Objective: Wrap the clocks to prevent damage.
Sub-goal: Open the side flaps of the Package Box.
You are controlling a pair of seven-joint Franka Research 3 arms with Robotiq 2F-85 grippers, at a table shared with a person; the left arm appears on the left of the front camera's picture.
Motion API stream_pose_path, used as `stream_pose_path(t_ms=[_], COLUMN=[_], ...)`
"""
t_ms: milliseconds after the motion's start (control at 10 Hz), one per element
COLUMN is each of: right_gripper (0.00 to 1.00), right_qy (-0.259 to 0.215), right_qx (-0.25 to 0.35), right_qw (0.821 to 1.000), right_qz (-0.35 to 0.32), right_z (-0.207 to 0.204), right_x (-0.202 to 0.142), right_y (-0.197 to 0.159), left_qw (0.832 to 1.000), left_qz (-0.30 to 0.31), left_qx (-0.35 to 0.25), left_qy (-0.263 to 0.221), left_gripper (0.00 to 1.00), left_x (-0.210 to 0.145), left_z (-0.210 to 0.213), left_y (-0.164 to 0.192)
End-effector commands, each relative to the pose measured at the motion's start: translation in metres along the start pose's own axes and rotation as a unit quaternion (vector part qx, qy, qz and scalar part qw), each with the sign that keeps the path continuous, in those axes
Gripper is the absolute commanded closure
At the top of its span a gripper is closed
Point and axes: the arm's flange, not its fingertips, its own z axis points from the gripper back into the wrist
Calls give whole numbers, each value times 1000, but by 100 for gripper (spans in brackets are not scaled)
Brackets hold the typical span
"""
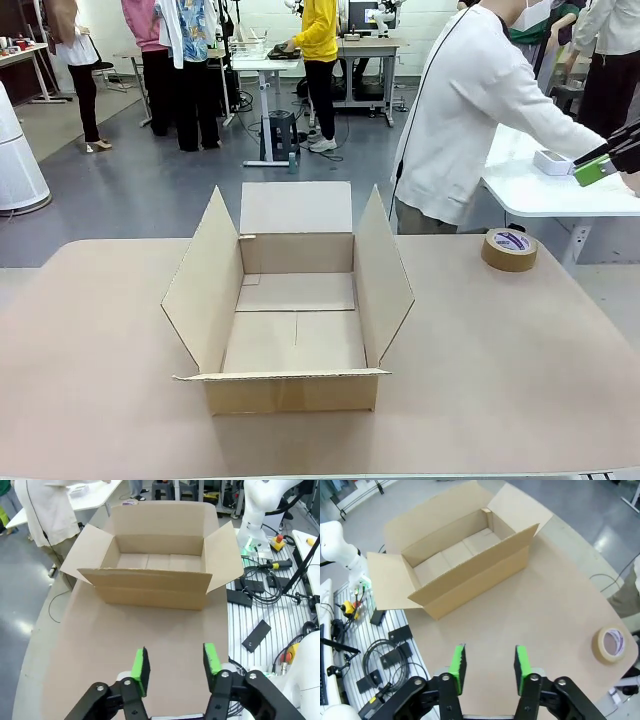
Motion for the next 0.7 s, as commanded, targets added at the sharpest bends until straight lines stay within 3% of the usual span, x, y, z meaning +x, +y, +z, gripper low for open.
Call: stream_pose_path(t_ms=[0,200,600], right_gripper=[100,100,100], right_qy=[13,11,22], right_qx=[-2,-14,-28], right_qw=[1000,1000,999], right_qz=[14,14,17], right_z=[2,3,6], right_x=[1,3,5], right_y=[-1,0,3], left_qw=[1000,1000,999], left_qz=[-5,10,35], left_qx=[-5,-19,-18], left_qy=[2,14,26], left_gripper=[84,100,100], left_x=[-8,-2,0], left_z=[1,5,6], left_y=[-5,9,17])
